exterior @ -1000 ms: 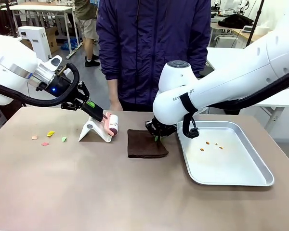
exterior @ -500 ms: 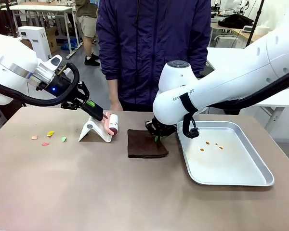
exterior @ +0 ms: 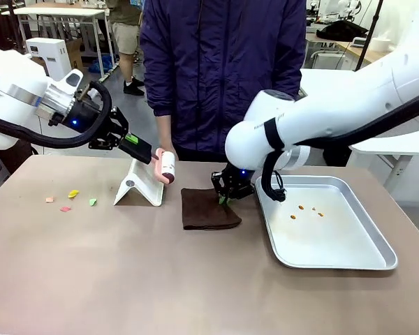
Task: Clean the surface of the table.
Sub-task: Hold the Lint Roller with your left hand and the towel with your right hand.
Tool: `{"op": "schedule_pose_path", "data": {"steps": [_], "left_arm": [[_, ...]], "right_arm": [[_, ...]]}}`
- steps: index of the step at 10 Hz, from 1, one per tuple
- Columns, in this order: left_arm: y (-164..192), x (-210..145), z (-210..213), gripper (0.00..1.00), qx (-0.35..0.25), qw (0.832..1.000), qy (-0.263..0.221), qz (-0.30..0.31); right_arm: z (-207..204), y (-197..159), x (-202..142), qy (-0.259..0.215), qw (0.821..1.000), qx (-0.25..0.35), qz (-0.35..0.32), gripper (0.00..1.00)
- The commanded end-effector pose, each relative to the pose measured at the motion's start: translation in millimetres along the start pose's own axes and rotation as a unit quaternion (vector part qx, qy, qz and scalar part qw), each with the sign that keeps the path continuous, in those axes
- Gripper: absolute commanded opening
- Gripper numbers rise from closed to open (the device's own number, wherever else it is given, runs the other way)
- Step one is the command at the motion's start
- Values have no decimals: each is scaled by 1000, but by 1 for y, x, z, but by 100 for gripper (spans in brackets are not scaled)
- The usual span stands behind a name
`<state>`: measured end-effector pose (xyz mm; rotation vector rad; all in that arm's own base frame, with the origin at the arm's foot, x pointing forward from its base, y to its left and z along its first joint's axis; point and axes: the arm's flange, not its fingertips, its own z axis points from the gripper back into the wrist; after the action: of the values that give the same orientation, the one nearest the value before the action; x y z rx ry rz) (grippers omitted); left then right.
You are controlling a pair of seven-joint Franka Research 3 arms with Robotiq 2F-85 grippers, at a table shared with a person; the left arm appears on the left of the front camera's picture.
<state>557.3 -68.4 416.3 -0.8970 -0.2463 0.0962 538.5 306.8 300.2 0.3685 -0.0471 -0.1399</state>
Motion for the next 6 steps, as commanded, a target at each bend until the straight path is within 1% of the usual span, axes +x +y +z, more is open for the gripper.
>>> {"op": "schedule_pose_path", "data": {"steps": [1, 3, 5, 6], "left_arm": [[2, -21, 19, 0, -48, 998, -4, -30], [-3, -32, 38, 0, -69, 996, -10, -49], [-1, -45, 61, 0, -94, 994, -17, -58], [3, -50, 76, 0, -107, 992, -15, -58]], "right_arm": [[17, -44, 2, 51, 984, 168, -29, 0], [34, -65, 2, 90, 957, 274, -37, 0], [54, -82, -5, 163, 913, 374, -13, 0], [65, -90, -9, 178, 894, 411, -7, 0]]}}
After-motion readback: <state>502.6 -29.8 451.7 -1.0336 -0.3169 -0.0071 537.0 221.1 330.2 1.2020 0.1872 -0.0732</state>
